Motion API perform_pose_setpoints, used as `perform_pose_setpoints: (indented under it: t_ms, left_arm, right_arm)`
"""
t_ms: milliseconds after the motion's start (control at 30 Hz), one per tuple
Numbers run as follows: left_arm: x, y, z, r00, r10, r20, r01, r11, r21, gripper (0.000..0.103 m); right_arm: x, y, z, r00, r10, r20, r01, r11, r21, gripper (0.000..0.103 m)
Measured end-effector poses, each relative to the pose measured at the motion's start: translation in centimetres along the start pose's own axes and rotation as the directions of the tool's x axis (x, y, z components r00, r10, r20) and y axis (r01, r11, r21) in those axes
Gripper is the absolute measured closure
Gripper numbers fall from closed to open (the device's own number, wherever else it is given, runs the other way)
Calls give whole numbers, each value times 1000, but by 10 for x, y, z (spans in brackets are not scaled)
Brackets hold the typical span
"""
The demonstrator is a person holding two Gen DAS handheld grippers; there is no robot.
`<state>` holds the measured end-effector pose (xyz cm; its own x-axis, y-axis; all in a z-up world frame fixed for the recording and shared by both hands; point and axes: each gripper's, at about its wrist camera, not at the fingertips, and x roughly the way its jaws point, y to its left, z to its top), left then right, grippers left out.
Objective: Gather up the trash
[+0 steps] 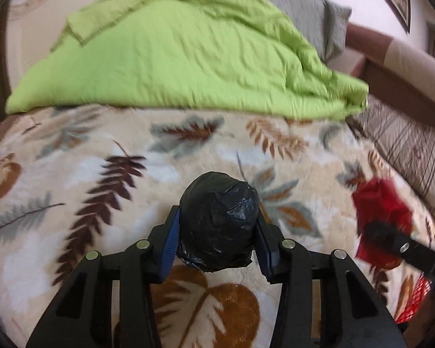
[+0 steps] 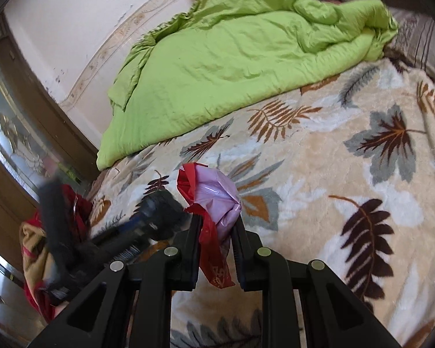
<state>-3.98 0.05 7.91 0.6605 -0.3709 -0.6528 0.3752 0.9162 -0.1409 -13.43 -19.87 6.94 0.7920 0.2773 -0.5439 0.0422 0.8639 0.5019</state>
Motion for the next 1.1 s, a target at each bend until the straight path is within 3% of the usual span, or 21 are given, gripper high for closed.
perform_pose_setpoints:
  t_ms: [100, 333, 600, 1100]
  left_arm:
    - [-27, 6, -5, 1000, 4, 26, -3, 999, -32, 58]
    - [-74, 3, -35, 997, 36, 62, -36, 999, -4, 57]
    - [-67, 1, -48, 996, 53, 66, -54, 998, 24, 57]
    - [-58, -1, -50, 997, 52, 56, -55, 997, 53, 57]
  right_arm:
    - [-11, 4, -9, 1000, -20, 17, 20, 1000, -18, 82]
    - [-29, 19, -33, 1000, -21, 17, 22, 998, -65, 82]
    - [-26, 27, -39, 999, -39, 8, 40, 993, -107, 82]
    - [-18, 16, -35, 1000, -13, -22, 12, 999, -38, 82]
